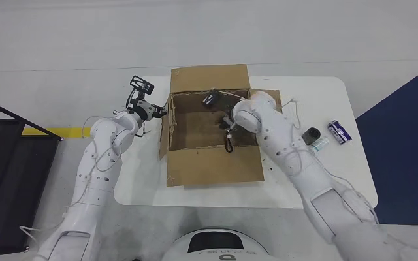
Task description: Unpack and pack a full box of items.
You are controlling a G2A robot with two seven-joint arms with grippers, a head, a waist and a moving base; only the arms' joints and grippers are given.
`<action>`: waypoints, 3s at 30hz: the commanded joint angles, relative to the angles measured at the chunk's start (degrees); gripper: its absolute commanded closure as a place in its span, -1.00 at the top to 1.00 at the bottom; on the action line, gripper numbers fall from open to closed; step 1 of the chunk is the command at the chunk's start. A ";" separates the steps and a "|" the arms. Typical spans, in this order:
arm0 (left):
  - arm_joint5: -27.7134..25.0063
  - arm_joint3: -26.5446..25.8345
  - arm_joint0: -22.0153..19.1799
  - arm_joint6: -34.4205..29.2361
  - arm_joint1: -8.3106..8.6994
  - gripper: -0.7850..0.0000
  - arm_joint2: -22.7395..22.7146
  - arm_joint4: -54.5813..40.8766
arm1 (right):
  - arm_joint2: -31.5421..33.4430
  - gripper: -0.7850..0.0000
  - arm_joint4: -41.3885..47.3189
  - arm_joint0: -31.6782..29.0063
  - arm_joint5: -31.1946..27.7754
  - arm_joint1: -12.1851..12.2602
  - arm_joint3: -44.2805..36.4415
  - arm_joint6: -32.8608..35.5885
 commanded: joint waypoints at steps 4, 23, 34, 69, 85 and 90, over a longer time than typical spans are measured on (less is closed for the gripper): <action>0.00 0.00 0.00 0.00 0.00 1.00 0.00 0.00 | -3.18 0.34 0.25 3.71 2.39 -1.89 7.89 -1.74; 0.00 0.00 0.00 0.00 0.00 1.00 0.00 0.00 | -7.40 -1.00 3.02 10.06 -0.43 -5.99 23.79 -3.02; 0.00 0.00 0.00 0.00 0.00 1.00 0.00 0.00 | -0.51 -1.00 3.46 5.41 -3.78 -2.51 8.82 -5.92; 0.00 0.00 0.00 0.00 0.00 1.00 0.00 0.00 | 61.80 -1.00 40.37 -40.47 -23.48 11.15 -36.93 -6.35; 0.00 0.00 0.00 0.00 0.00 1.00 0.00 0.00 | 70.00 -1.00 20.89 -46.53 -23.90 17.29 -31.45 2.14; 0.00 0.00 0.00 0.00 0.00 1.00 0.00 0.00 | 70.15 -1.00 18.75 -48.57 -21.31 18.97 -31.84 4.72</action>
